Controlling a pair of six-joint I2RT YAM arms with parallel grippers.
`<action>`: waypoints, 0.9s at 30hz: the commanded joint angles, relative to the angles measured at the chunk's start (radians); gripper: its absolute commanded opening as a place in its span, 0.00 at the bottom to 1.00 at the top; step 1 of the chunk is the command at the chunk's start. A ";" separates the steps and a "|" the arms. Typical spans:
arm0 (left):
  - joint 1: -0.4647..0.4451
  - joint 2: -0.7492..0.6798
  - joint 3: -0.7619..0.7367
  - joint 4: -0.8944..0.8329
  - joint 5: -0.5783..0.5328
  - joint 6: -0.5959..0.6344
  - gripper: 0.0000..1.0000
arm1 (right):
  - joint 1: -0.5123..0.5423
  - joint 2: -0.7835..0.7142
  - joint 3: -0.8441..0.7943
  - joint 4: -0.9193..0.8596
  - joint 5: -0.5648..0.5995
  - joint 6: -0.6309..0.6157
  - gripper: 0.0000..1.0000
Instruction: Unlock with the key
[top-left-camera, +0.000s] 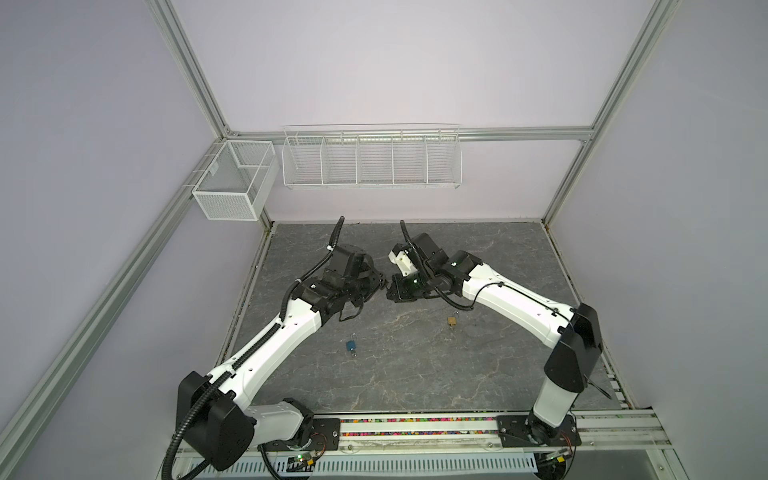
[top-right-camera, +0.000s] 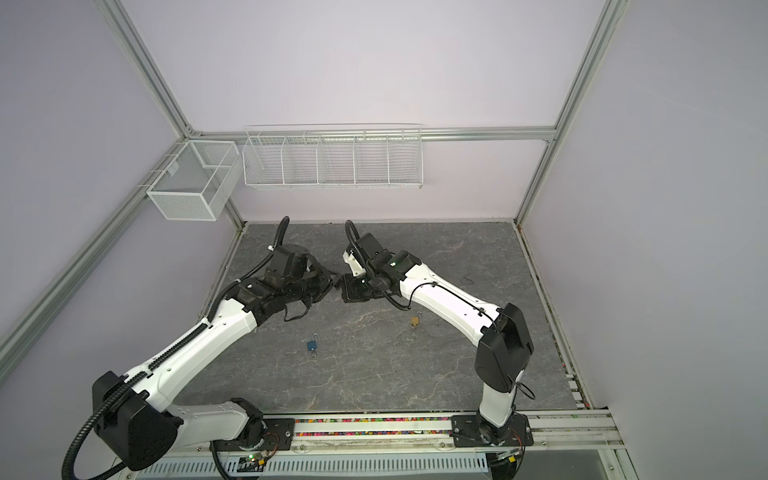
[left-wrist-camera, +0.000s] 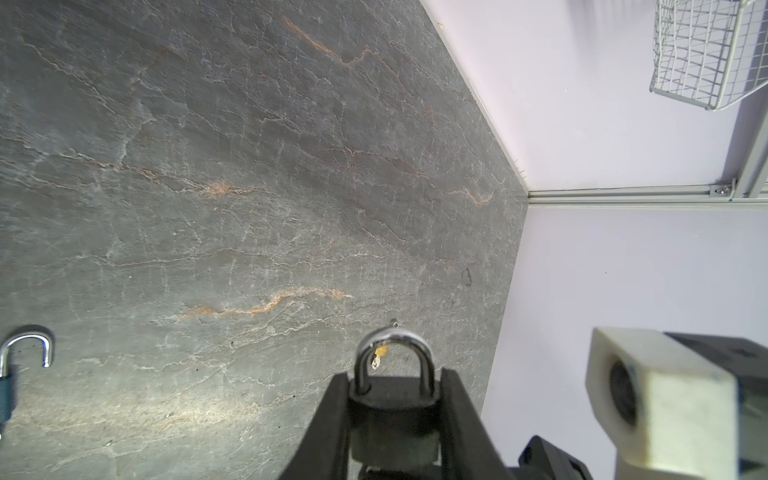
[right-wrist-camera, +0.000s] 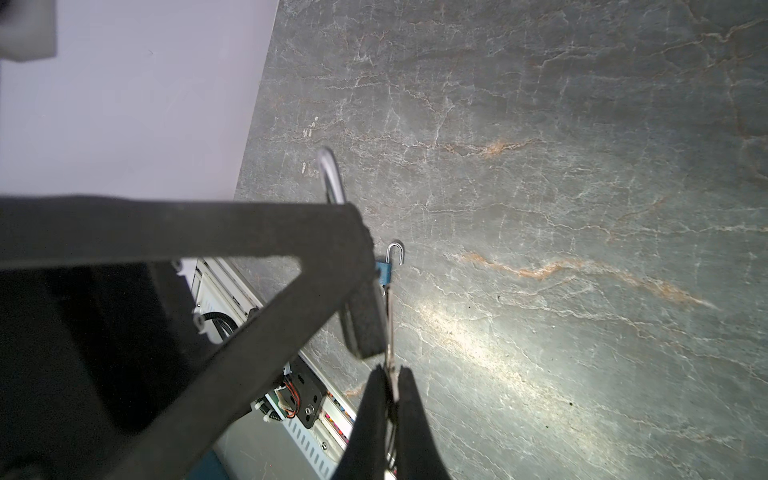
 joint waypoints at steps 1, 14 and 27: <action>-0.001 -0.007 0.026 -0.021 -0.022 0.019 0.00 | 0.016 -0.029 0.010 -0.007 0.011 -0.019 0.07; 0.020 -0.021 0.019 -0.027 -0.015 0.018 0.00 | 0.012 -0.021 0.017 0.004 -0.013 -0.005 0.06; 0.029 -0.023 0.012 -0.017 -0.013 0.013 0.00 | 0.016 -0.010 0.045 -0.012 -0.010 -0.006 0.07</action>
